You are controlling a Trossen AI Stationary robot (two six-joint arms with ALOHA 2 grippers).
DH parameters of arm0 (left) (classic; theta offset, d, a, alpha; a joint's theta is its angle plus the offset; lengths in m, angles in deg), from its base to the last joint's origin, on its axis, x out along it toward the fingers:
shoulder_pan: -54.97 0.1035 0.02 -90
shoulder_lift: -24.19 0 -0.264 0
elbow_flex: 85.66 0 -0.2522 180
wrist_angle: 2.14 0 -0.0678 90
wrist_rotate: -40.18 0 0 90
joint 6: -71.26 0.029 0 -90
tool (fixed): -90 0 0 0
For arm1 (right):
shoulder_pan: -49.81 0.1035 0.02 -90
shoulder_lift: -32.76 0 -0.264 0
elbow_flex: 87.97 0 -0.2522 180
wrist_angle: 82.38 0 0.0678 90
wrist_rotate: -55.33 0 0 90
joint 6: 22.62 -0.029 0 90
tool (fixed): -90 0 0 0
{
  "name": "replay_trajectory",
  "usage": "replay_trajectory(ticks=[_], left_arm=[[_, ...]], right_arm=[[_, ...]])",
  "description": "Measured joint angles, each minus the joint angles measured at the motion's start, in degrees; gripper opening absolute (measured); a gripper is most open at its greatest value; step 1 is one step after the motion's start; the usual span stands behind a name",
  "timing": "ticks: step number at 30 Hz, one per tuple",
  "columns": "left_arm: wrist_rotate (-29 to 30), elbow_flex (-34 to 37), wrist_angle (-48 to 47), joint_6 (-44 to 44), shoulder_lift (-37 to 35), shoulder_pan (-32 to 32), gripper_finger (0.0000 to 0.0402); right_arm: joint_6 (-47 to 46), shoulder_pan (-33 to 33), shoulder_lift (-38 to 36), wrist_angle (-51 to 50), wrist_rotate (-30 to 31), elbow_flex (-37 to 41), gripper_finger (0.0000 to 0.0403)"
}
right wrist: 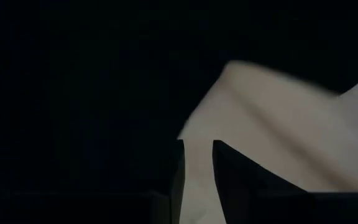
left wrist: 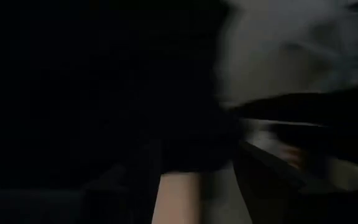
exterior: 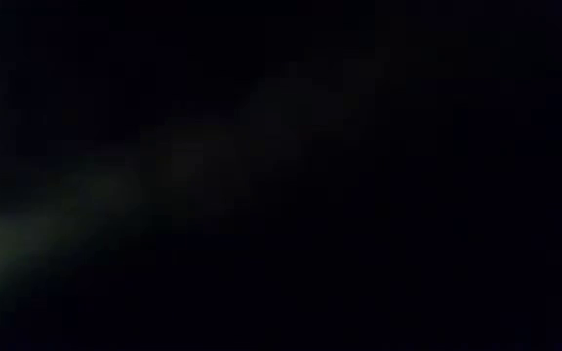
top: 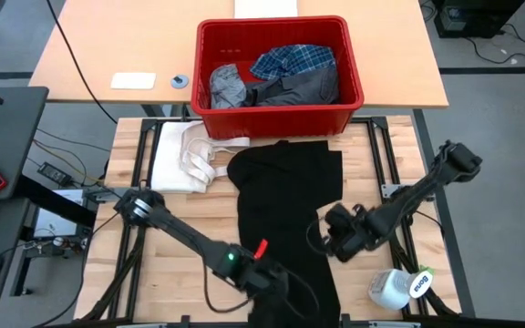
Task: Fold Laundry from Bin
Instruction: Fold the black shirt
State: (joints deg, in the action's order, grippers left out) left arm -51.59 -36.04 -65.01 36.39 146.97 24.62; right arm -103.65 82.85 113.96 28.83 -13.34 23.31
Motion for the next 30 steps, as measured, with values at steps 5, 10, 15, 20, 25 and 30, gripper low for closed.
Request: replay_trajectory(ticks=[5,10,15,20,25,30], left_arm=[[19.9,0.0,-14.9,7.0,-7.0,3.2,0.0171],[24.5,0.0,-22.4,14.0,-11.4,10.4,0.0150],[20.5,0.0,-25.0,22.0,-12.7,19.0,0.0144],[16.7,0.0,-27.4,28.9,-12.9,26.4,0.0144],[12.5,1.5,-26.0,33.8,-13.1,32.3,0.0143],[5.4,13.8,-14.0,35.0,-16.3,35.9,0.0143]], right_arm=[[10.5,-8.7,-4.8,-2.1,-1.0,0.6,0.0092],[22.2,-19.6,-10.8,4.9,-5.8,6.8,0.0092],[32.2,-29.5,-17.5,14.5,-10.5,14.0,0.0092],[39.5,-36.7,-21.9,22.8,-16.4,18.0,0.0092],[40.3,-39.0,-23.1,27.9,-19.9,18.3,0.0092],[40.3,-38.3,-23.1,32.1,-19.9,18.3,0.0092]])
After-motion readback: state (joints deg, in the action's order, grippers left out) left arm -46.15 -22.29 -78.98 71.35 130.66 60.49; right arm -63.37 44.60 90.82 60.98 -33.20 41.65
